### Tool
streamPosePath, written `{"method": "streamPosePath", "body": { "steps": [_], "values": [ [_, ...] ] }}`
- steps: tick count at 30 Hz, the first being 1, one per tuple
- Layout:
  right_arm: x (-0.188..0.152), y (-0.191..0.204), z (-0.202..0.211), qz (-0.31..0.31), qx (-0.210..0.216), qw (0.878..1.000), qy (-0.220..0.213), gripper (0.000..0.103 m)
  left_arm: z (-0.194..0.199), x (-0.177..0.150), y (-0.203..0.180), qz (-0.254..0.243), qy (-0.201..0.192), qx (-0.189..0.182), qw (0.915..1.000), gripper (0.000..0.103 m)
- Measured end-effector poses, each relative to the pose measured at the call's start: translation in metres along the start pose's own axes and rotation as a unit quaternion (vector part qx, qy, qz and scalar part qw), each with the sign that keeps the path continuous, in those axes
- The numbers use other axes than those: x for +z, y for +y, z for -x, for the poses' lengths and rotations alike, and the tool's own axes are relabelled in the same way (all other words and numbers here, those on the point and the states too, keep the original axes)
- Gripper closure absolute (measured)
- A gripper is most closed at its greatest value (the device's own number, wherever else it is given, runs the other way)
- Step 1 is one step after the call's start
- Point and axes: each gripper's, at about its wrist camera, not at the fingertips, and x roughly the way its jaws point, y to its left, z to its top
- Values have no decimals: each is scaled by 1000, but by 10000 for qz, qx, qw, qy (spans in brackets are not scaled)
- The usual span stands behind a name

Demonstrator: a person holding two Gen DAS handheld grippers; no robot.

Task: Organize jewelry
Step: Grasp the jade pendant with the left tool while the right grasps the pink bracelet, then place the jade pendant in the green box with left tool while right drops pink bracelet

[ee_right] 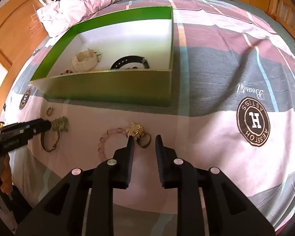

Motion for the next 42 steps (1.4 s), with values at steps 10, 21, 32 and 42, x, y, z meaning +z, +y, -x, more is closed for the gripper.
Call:
{"method": "streamPosePath", "body": {
  "steps": [10,21,32,42],
  "values": [
    [-11,39,-25,735,-312,9967,162,81,5,2,14,382,-76,-103,9992,50],
    [-7,38,-17,576,-41,9983,33,95,-6,3,-20,-186,-190,-198,9994,42],
    [-11,38,-19,599,-189,9979,150,94,-11,-1,-32,-614,-171,-10,9980,90],
    [-12,39,-23,605,-188,9978,186,88,-5,10,3,193,-151,-186,9995,91]
  ]
}}
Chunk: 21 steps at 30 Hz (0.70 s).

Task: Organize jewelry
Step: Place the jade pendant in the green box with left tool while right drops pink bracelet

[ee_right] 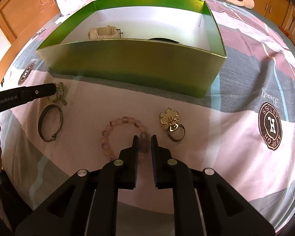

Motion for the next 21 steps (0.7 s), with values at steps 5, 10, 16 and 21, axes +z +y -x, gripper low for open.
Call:
{"method": "streamPosePath", "body": {
  "steps": [5,10,16,21],
  "values": [
    [-1,4,-1,96,-54,9999,-19,85,-6,-4,-8,-139,135,25,9998,71],
    [-1,8,-3,152,-106,9998,-39,84,-13,-8,-16,-251,164,164,9994,71],
    [-2,14,-3,235,-151,9996,-76,84,-12,-7,-14,-195,125,183,9996,90],
    [-3,19,-1,294,-77,9995,-122,95,-3,-5,-13,-241,-74,328,9991,96]
  ]
}}
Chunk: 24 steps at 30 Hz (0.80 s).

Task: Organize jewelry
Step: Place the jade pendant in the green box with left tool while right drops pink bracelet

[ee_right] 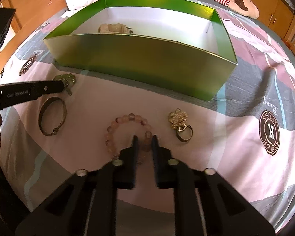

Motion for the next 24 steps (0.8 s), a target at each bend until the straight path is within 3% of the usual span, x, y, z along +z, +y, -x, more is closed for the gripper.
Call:
{"method": "streamPosePath", "body": {
  "steps": [10,16,21,24],
  "values": [
    [10,-12,38,-328,282,9961,-773,95,37,6,8,95,-520,-218,9984,96],
    [22,-18,67,-392,435,9906,-1237,95,68,10,-2,-227,-976,-314,9945,96],
    [44,-28,99,-507,643,9771,-1963,95,100,34,-6,-370,-1587,-585,9849,96],
    [60,-39,106,-735,728,9682,-2279,95,100,53,-8,-296,-1663,-638,9836,96]
  ]
}}
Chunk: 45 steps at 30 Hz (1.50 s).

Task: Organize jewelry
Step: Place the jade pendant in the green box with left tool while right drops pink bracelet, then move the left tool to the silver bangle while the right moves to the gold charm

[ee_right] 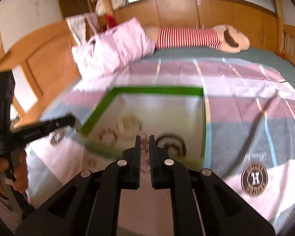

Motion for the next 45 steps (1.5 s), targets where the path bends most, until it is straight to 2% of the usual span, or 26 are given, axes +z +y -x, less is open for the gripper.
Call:
{"method": "streamPosePath", "body": {
  "steps": [4,11,13,14,15,16,19,21,24,26,29,30,32,34,36,37,40,43,45],
  "values": [
    [12,-11,-19,-209,-135,9997,23,95,-22,10,1,113,153,-89,9998,96],
    [10,-18,-42,-317,-157,9988,348,95,-56,6,-9,-57,503,91,9987,96],
    [10,-20,-45,-389,-101,9982,449,93,-59,4,-9,-62,558,98,9984,92],
    [10,-22,-44,-464,-24,9978,471,82,-59,3,-10,-59,587,90,9982,82],
    [10,-23,-41,-530,29,9976,446,67,-57,3,-10,-23,583,74,9983,68],
    [11,-26,-36,-613,69,9974,385,60,-55,3,-9,20,542,62,9985,64],
    [15,-30,-25,-681,125,9965,461,57,-44,0,-9,76,592,-23,9982,62],
    [11,-33,-16,-559,-11,9958,728,57,-35,-7,-9,15,694,-47,9976,62],
    [-7,-33,-19,-287,-180,9896,1399,57,-31,-27,-12,-237,979,94,9949,59],
    [-25,-33,-34,-91,-393,9791,1993,57,-37,-42,-11,-339,1296,204,9908,59],
    [-48,-33,-58,67,-600,9656,2529,57,-50,-61,-2,-246,1740,403,9836,59],
    [-57,-33,-68,79,-631,9597,2738,57,-53,-68,0,-180,1878,404,9812,57],
    [-65,-30,-78,-15,-469,9559,2898,57,-54,-73,1,-179,1930,372,9803,56],
    [-65,-21,-81,-62,-19,9574,2886,57,-52,-75,0,-230,1911,371,9806,52],
    [-57,-11,-73,-112,522,9628,2648,57,-52,-75,0,-223,1872,343,9815,47],
    [-54,-10,-69,-141,602,9654,2533,57,-51,-75,0,-210,1873,351,9815,46],
    [-46,-12,-62,-164,407,9734,2250,57,-53,-76,4,-161,1959,413,9796,45],
    [-49,-22,-69,-357,133,9726,2291,57,-57,-78,6,-138,2091,501,9765,45],
    [-50,-25,-75,-239,-118,9717,2348,57,-59,-81,5,-168,2164,527,9747,45]
  ]
}}
